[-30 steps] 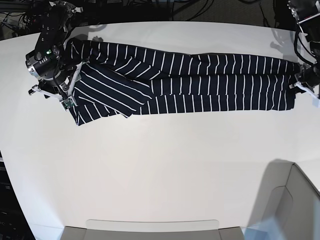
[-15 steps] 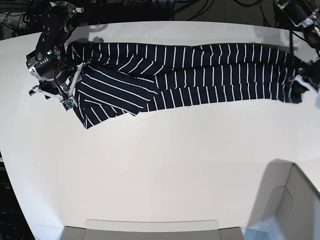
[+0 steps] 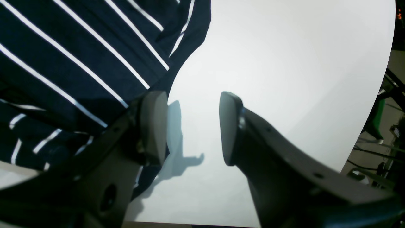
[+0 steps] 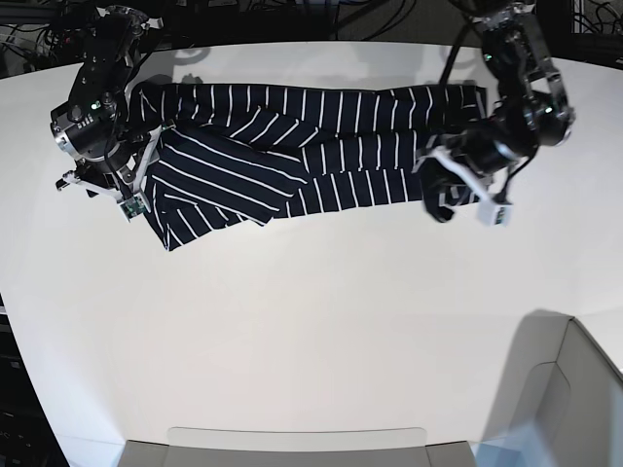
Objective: Fold the T-shirt properly
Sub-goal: 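Fold the strip end with the left gripper toward the right gripper, then lift the strip end with the right gripper and fold it over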
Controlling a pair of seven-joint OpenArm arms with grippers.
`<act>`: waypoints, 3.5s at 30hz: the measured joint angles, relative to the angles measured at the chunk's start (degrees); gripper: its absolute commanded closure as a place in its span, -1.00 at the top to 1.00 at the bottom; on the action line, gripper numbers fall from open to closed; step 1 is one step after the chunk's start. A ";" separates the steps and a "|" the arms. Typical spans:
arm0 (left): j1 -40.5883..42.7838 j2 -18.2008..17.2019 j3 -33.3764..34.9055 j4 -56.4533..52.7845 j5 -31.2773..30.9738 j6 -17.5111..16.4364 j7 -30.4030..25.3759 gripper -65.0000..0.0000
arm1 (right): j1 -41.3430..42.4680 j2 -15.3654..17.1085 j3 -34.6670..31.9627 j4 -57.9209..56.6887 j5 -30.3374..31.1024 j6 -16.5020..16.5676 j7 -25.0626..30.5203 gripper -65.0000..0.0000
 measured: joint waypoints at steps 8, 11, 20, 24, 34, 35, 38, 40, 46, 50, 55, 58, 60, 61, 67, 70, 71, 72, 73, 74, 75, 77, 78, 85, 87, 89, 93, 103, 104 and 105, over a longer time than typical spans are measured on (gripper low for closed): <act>0.13 2.01 10.82 -0.70 0.26 6.32 0.00 -1.00 | 0.09 0.11 -0.02 0.00 0.00 0.00 0.09 -0.16; 0.02 1.92 11.10 -2.86 0.57 8.92 -0.02 -1.00 | 0.09 0.13 -0.02 0.00 0.00 0.00 0.09 -0.16; -0.98 1.68 12.11 -2.97 0.79 19.37 -1.09 -0.38 | 0.13 0.11 -0.02 -0.02 0.00 0.00 0.07 -0.16; -1.01 1.53 16.74 -2.97 0.81 20.55 -1.05 -0.39 | 0.48 0.11 -0.02 -0.07 0.00 0.00 -0.04 -0.16; -2.36 3.65 7.23 1.90 -2.45 20.17 -0.72 -1.00 | 0.76 0.13 -0.07 -0.15 -0.13 0.00 -0.07 -0.16; -2.23 3.56 4.50 1.86 -3.17 20.17 -0.66 -1.00 | 0.76 0.13 -0.07 -0.15 -0.11 0.00 -0.04 -0.16; -1.84 1.66 0.55 1.46 -4.02 20.33 -1.25 -1.00 | 0.87 0.11 -0.07 -0.15 -0.02 0.00 -0.02 -0.16; -0.59 -0.44 0.52 -0.50 -3.96 20.46 -1.27 -1.00 | 0.76 0.13 -0.07 -0.15 -0.04 0.00 -0.02 -0.16; 3.61 -0.76 0.92 -2.97 -2.78 20.61 -1.09 -1.00 | 0.79 0.04 -0.07 -0.15 -0.02 0.00 -0.04 -0.16; 7.08 -2.29 6.97 -2.34 -4.63 20.37 -1.31 -1.00 | 1.55 -0.02 -0.07 -0.20 -0.04 0.00 -0.04 -0.16; 7.69 -2.78 23.85 -2.49 -7.34 19.89 -1.11 -1.00 | 2.89 -1.68 0.57 -0.22 -0.22 0.00 -0.09 -0.16; 7.78 -2.40 27.17 -2.43 -8.07 19.91 -1.31 -1.00 | 3.61 -1.92 0.42 -0.20 0.42 0.00 0.17 -0.16; 7.74 -2.86 27.10 -2.43 -7.43 20.44 -3.30 -1.00 | 3.78 -1.92 0.44 -0.20 -0.17 0.00 -0.07 -0.16; 7.65 -3.02 26.99 -2.43 -7.41 20.63 -3.39 -1.00 | 3.91 -1.92 0.55 -0.20 -0.20 0.00 -0.07 -0.16; 7.61 -3.28 26.88 -2.43 -7.58 20.81 -3.50 -1.00 | 4.09 -4.28 6.97 -0.26 11.23 0.00 -0.28 -0.15; 7.58 -3.43 26.88 -2.43 -7.43 20.83 -3.50 -1.00 | 3.91 -2.97 13.11 -1.44 18.29 0.00 -4.15 -0.10; 7.58 -3.37 26.88 -2.43 -7.43 20.83 -3.54 -1.00 | 4.07 -2.43 14.40 -2.38 18.80 0.00 -5.11 -0.07; 7.58 -3.28 26.88 -2.43 -7.45 20.83 -3.58 -1.00 | 4.24 -1.51 15.74 -3.93 20.02 0.00 -5.09 -0.03; 7.58 -3.28 26.88 -2.43 -7.61 20.81 -3.63 -1.00 | 4.50 -0.70 16.85 -5.77 21.88 0.00 -4.98 0.02; 7.61 -3.30 26.88 -2.43 -7.58 20.83 -3.67 -1.00 | 4.96 -0.15 17.81 -8.13 24.30 0.00 -4.50 0.05; 7.58 -3.30 26.88 -2.43 -7.43 20.83 -3.67 -1.00 | 5.18 0.48 18.38 -10.99 26.47 0.00 -4.13 0.08; 7.58 -3.32 26.88 -2.43 -7.41 20.83 -3.67 -1.00 | 4.98 1.90 19.65 -16.72 31.01 0.00 -4.07 0.10; 7.58 -3.32 26.88 -2.43 -7.41 20.83 -3.69 -1.00 | 4.57 2.73 20.17 -19.63 31.63 0.00 -4.28 0.10; 7.76 -3.17 26.88 -2.43 -7.48 20.85 -3.65 -1.00 | 5.20 5.86 21.00 -31.28 34.58 0.00 -2.99 0.09; 7.69 -3.17 26.88 -2.43 -7.41 20.83 -3.72 -1.00 | 5.20 5.22 20.39 -31.56 34.99 -0.02 -2.64 0.09; 7.56 -3.32 26.88 -2.43 -7.41 20.85 -3.72 -1.00 | 5.22 4.92 19.26 -32.96 36.22 -0.02 -1.31 0.09; 7.76 -3.10 26.88 -2.43 -7.45 20.85 -3.65 -1.00 | 5.60 4.74 13.53 -34.16 37.40 -0.02 -0.13 0.09; 7.58 -3.15 26.88 -2.43 -7.48 20.85 -3.67 -1.00 | 7.56 0.83 4.46 -38.12 40.57 -0.04 1.51 0.05; 7.58 -3.15 26.88 -2.43 -7.43 20.87 -3.72 -1.00 | 7.74 0.79 3.23 -38.32 40.39 -0.04 1.60 -0.04; 7.58 -3.15 26.88 -2.43 -7.43 20.87 -3.72 -1.00 | 7.91 0.79 2.27 -38.36 39.98 -0.04 1.55 -0.15</act>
